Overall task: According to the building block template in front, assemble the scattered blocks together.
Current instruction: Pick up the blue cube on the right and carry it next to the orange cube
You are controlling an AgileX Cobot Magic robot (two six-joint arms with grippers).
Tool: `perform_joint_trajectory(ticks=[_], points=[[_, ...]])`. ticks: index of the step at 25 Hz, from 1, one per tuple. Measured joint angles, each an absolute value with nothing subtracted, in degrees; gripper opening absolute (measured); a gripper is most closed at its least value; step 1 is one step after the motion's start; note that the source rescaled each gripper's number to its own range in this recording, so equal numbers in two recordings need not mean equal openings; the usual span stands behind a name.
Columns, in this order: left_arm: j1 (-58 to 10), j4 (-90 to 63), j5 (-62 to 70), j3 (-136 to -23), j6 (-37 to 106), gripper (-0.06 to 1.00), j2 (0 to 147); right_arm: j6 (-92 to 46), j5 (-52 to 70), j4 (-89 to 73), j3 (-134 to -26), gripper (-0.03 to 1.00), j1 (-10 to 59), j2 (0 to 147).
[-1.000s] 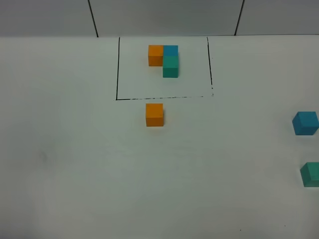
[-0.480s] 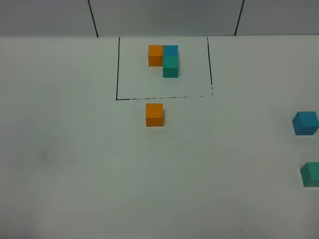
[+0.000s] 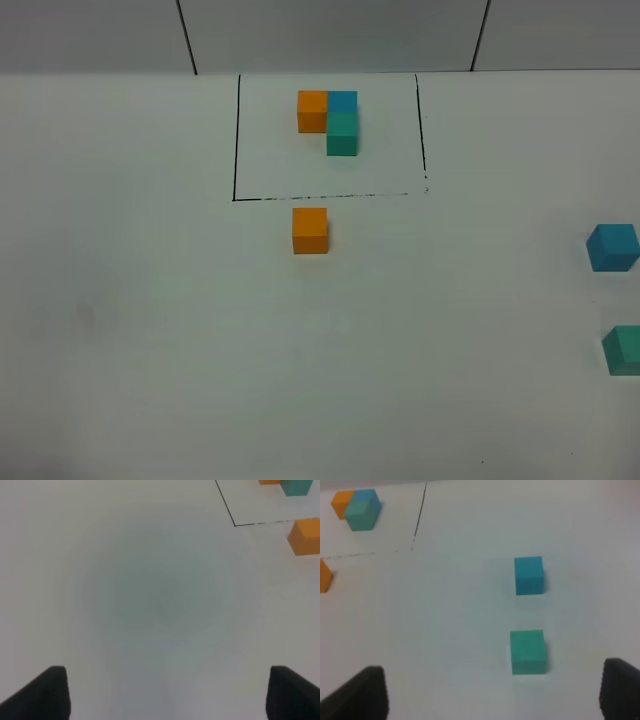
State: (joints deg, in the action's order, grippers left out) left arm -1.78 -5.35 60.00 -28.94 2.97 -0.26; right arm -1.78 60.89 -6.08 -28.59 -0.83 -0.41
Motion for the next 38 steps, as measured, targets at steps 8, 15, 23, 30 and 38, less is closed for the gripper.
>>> perform_joint_trajectory(ticks=[8, 15, 23, 30, 38], points=[[-1.8, -5.4, 60.0, -28.9, 3.0, 0.78, -0.3, -1.8, 60.9, -6.0, -28.8, 0.72, -0.8, -0.3], [-1.8, -5.4, 60.0, -28.9, 3.0, 0.78, -0.3, -1.7, 59.4, -5.8, -33.9, 0.72, -0.8, 18.8], [-1.8, -5.4, 60.0, -28.9, 3.0, 0.78, -0.3, -6.0, 53.4, -5.6, -44.8, 0.73, -0.8, 53.5], [-1.8, -5.4, 60.0, -28.9, 3.0, 0.78, -0.3, -8.7, 44.7, -2.8, -52.3, 0.75, 1.2, 79.8], [-1.8, -5.4, 60.0, -28.9, 3.0, 0.78, -0.3, -9.4, 40.7, -0.8, -59.4, 0.79, 1.5, 95.2]])
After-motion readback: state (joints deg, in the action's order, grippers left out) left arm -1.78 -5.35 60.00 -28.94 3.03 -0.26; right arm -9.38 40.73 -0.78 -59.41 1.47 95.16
